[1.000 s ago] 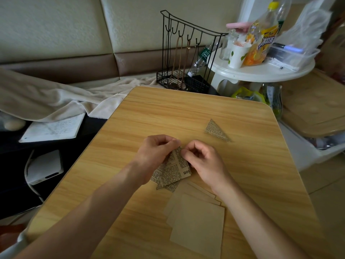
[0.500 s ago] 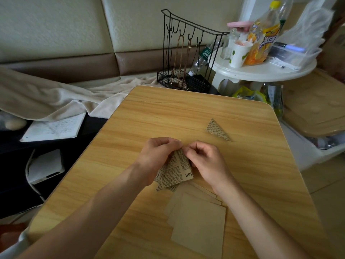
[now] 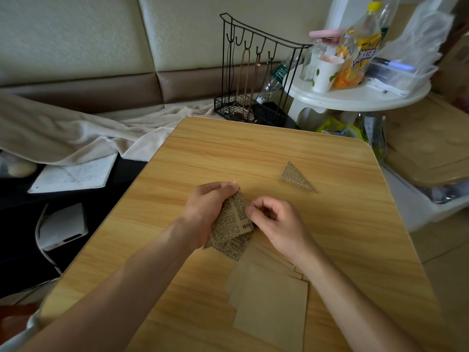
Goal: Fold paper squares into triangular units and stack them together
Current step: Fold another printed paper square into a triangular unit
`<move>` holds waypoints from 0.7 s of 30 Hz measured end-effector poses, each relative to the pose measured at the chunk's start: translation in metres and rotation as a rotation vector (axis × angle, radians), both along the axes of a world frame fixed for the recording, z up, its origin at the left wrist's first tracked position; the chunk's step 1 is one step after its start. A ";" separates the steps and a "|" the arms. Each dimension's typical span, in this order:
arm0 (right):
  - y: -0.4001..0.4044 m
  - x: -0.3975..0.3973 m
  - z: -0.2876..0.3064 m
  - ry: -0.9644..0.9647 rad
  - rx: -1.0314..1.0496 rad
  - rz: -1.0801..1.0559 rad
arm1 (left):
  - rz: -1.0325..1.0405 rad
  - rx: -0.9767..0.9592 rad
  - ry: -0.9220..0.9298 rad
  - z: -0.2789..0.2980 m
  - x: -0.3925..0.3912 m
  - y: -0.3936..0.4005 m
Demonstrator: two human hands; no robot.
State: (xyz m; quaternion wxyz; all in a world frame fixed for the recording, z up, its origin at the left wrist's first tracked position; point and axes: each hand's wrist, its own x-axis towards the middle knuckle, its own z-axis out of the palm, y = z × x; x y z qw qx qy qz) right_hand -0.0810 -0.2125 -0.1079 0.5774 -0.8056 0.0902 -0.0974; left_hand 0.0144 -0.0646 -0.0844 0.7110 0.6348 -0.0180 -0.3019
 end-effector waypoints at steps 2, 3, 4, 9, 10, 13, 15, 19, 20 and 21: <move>0.000 0.000 0.000 -0.001 -0.025 0.004 | 0.002 -0.011 -0.005 0.001 0.001 0.001; 0.000 0.000 0.000 -0.002 -0.033 0.003 | 0.003 -0.014 -0.007 0.001 0.001 0.001; 0.000 0.000 0.000 -0.001 -0.031 0.000 | 0.009 -0.013 -0.006 0.000 0.001 0.000; 0.000 -0.001 0.000 0.011 -0.021 0.014 | 0.073 -0.027 0.011 0.002 0.007 0.003; 0.000 0.000 0.000 0.013 -0.039 0.012 | 0.073 -0.028 0.001 0.002 0.009 0.004; -0.001 -0.001 0.000 0.003 -0.043 0.020 | 0.065 -0.031 -0.009 0.003 0.009 0.005; -0.002 -0.002 -0.001 -0.002 -0.039 0.041 | 0.079 -0.041 0.013 0.004 0.009 0.005; -0.003 -0.001 -0.004 0.008 -0.069 0.045 | 0.088 -0.028 -0.007 0.005 0.011 0.006; -0.004 -0.001 -0.004 0.007 -0.070 0.048 | 0.089 -0.014 -0.027 0.005 0.010 0.007; -0.003 -0.001 -0.004 0.006 -0.066 0.055 | 0.093 0.005 -0.052 0.004 0.009 0.006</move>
